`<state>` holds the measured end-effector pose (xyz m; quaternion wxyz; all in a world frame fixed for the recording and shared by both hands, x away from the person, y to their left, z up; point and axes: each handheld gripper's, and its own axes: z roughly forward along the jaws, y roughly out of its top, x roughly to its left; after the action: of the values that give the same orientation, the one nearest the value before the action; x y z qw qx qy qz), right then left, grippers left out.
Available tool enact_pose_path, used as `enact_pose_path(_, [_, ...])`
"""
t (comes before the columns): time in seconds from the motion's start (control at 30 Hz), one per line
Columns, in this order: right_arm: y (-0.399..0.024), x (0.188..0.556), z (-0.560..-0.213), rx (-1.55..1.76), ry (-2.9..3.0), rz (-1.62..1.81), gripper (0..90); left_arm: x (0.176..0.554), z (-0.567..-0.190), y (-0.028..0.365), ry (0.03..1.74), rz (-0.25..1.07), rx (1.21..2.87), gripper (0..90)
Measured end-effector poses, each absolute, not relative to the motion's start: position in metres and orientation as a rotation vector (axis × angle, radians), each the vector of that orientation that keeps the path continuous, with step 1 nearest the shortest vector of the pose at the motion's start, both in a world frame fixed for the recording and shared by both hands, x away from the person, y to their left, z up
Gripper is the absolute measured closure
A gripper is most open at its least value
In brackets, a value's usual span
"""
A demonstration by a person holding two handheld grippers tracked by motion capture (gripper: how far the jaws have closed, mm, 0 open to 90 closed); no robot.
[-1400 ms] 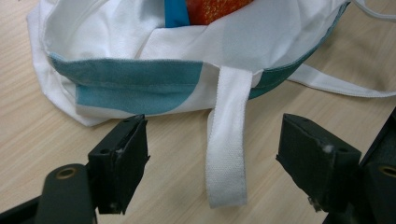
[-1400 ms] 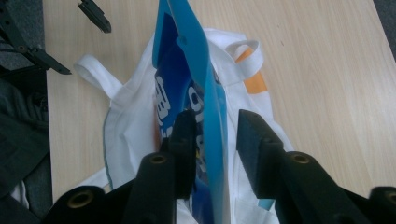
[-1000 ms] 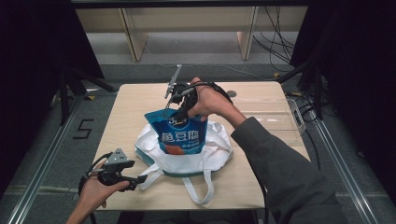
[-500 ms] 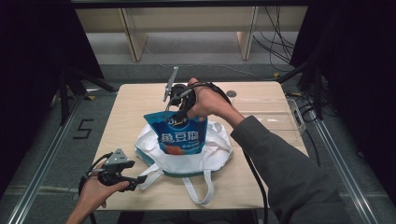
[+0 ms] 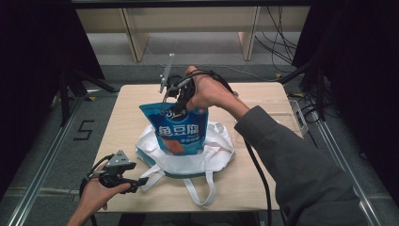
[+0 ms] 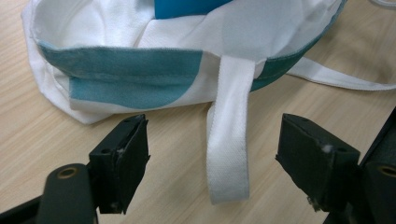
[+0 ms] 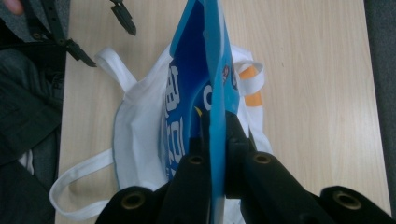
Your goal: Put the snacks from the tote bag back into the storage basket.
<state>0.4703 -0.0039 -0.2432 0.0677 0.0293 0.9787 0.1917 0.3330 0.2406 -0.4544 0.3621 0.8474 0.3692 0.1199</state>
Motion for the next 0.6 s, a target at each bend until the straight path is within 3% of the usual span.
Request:
enact_pose_path(0.33, [-0.021, 0.47, -0.199, 0.031, 2.885, 0.607, 90.0, 0.333, -0.456, 0.24, 0.952, 0.303, 2.181, 24.0])
enact_pose_path(0.6, [-0.057, 0.479, -0.187, 0.135, 2.85, 0.566, 90.0, 0.334, -0.456, 0.24, 0.937, 0.305, 2.19, 24.0])
